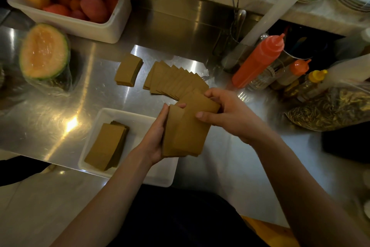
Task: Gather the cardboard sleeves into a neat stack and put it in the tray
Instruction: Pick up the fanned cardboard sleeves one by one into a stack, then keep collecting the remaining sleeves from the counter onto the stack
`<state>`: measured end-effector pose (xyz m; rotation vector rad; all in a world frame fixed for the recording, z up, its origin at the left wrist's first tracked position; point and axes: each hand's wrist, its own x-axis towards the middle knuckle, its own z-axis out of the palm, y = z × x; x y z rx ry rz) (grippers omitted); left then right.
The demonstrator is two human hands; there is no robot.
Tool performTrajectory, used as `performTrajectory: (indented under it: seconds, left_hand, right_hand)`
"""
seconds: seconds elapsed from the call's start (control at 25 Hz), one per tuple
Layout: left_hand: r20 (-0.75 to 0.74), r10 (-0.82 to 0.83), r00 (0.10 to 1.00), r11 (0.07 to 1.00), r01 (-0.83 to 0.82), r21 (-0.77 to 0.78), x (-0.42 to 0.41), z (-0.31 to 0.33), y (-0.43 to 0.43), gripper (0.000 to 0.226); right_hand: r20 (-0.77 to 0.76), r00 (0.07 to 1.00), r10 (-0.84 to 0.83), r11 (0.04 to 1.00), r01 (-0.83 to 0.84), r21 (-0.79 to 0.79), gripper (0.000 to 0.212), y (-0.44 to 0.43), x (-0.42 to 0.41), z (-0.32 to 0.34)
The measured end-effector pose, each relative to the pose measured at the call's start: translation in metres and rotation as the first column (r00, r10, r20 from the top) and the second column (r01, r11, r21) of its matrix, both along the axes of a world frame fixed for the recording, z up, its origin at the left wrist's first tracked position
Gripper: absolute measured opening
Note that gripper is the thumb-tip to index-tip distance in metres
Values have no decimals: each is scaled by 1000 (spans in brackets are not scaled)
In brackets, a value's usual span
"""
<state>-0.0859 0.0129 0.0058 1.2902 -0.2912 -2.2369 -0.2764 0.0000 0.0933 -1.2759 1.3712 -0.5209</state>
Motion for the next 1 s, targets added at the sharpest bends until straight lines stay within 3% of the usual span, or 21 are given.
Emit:
performTrajectory:
  seconds: [0.12, 0.28, 0.6, 0.72, 0.84, 1.0]
  left_hand:
    - [-1, -22, 1000, 999, 22, 32, -2, 5, 2, 65]
    - [-36, -12, 999, 999, 13, 33, -5, 7, 7, 68]
    - [-21, -80, 997, 997, 81, 13, -3, 5, 13, 61]
    - [-59, -39, 998, 999, 40, 22, 1, 4, 12, 62]
    - [-130, 78, 988, 996, -72, 52, 7, 0, 8, 55]
    - [-139, 160, 977, 987, -156, 40, 13, 0, 4, 42]
  right_hand:
    - [-135, 990, 27, 995, -39, -88, 28, 4, 16, -15]
    - [-416, 909, 29, 976, -116, -186, 49, 16, 32, -34]
    - [-497, 867, 10, 952, -160, -261, 45, 22, 35, -61]
    - [-413, 901, -132, 954, 2, -300, 39, 9, 21, -67]
    - [-395, 875, -279, 951, 194, -242, 43, -10, 1, -97]
    - [-551, 808, -207, 978, 152, -144, 63, -30, 1, -141]
